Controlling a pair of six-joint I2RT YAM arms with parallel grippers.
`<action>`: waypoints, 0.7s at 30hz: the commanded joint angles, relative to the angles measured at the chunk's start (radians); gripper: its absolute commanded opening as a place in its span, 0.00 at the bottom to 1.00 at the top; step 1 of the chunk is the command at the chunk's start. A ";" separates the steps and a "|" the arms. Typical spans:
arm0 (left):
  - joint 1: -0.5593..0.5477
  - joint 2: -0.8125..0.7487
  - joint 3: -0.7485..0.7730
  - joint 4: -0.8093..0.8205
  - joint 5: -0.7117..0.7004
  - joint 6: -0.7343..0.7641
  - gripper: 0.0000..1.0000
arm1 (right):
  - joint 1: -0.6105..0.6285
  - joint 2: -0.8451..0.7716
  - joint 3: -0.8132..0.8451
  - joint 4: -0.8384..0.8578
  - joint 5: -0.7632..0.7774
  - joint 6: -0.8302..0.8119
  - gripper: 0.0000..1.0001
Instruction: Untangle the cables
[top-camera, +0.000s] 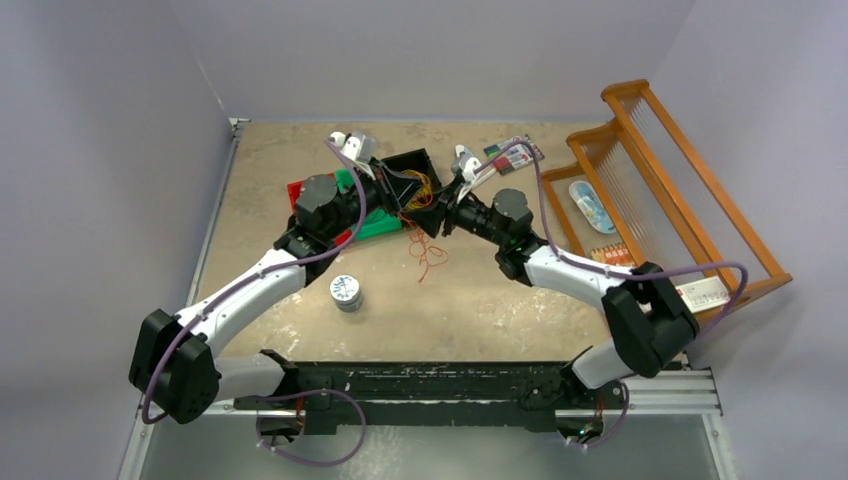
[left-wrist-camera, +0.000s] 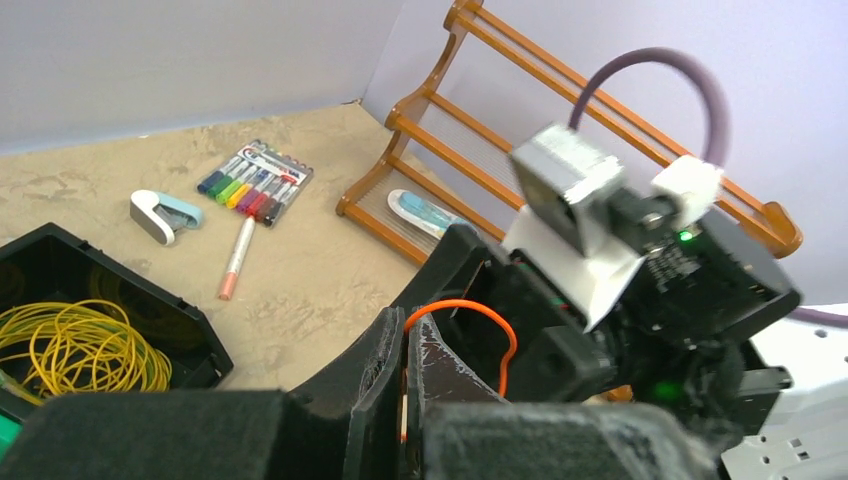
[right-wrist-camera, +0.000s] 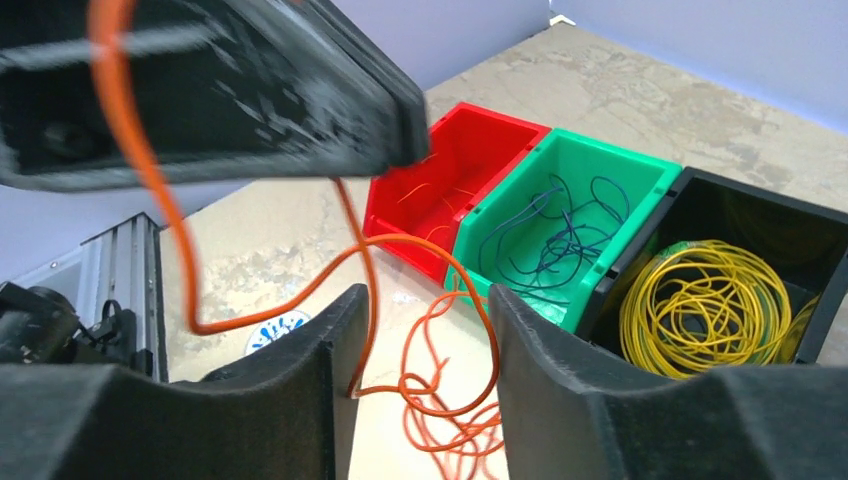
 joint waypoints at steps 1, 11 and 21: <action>-0.002 -0.032 0.099 -0.037 0.021 -0.004 0.00 | 0.016 0.038 0.002 0.144 0.035 -0.001 0.45; -0.002 -0.021 0.296 -0.168 -0.007 -0.024 0.00 | 0.030 0.130 -0.105 0.242 0.094 0.008 0.28; -0.001 0.028 0.492 -0.256 -0.036 -0.018 0.00 | 0.031 0.152 -0.212 0.305 0.119 0.018 0.25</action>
